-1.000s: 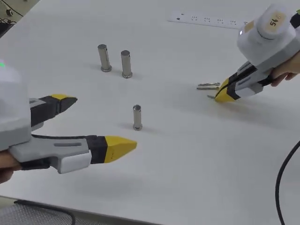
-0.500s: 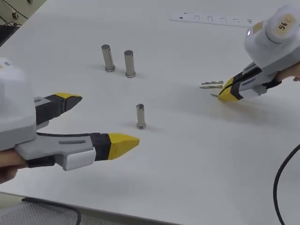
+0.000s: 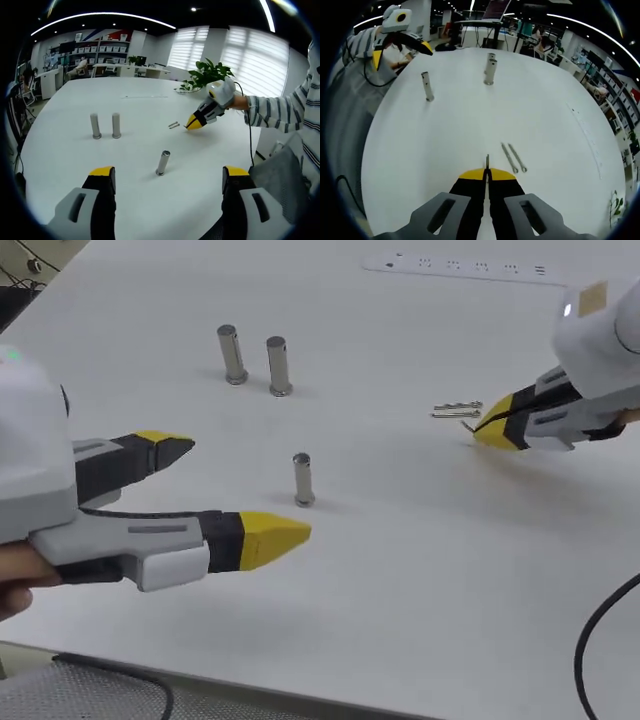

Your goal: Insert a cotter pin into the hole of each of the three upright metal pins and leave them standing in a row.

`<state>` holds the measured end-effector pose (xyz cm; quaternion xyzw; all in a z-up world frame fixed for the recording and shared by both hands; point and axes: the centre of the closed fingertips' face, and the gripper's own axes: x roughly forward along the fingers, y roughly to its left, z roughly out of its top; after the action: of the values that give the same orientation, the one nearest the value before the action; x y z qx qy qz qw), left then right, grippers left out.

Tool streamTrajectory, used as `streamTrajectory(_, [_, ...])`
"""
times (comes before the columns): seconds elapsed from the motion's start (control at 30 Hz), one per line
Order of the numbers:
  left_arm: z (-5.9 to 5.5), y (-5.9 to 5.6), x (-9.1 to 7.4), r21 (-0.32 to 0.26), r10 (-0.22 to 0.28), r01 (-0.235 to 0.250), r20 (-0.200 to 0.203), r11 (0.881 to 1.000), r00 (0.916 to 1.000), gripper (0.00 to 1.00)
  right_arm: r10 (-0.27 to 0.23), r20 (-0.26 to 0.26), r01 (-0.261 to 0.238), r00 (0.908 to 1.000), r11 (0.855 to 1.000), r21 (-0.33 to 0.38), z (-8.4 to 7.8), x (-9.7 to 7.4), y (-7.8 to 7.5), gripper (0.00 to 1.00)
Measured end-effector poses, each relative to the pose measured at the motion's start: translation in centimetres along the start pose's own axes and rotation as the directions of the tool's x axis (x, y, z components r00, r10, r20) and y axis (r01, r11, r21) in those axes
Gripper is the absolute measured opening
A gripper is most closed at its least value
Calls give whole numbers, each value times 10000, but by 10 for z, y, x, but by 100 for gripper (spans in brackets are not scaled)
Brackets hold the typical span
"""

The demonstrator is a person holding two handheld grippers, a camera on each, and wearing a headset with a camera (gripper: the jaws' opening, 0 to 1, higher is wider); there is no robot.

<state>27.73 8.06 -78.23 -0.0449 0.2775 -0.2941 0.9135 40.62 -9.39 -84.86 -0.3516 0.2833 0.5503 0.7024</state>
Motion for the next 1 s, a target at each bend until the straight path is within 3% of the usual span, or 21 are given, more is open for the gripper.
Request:
streamTrajectory(0.13, [5,1,2,-90,-89,89,56,9999,9999,84,-311,508,305,9982,9994,130,9,-7,6,2])
streamTrajectory(0.3, [11,1,6,-507,-156,160,86,9986,9998,70,-548,926,557,9942,9984,-70,20,-17,19,2])
streamTrajectory(0.47, [19,-4,12,-372,-266,271,156,9989,9995,67,-836,1483,860,9854,9962,-100,40,-29,28,2])
streamTrajectory(0.57, [26,-5,18,-599,-389,406,287,9974,9988,66,-1027,1873,1079,9769,9940,-178,57,-37,35,2])
streamTrajectory(0.63, [28,-7,22,-749,-426,451,345,9962,9985,65,-1038,2254,1066,9687,9943,-2,68,-39,39,2])
streamTrajectory(0.77, [30,-8,28,-976,-609,635,293,9932,9977,62,-957,2500,1037,9635,9944,-191,81,-38,50,2])
streamTrajectory(1.0, [45,-13,40,-1383,-946,1015,557,9852,9940,56,-879,2952,1032,9514,9940,-366,100,-36,67,2])
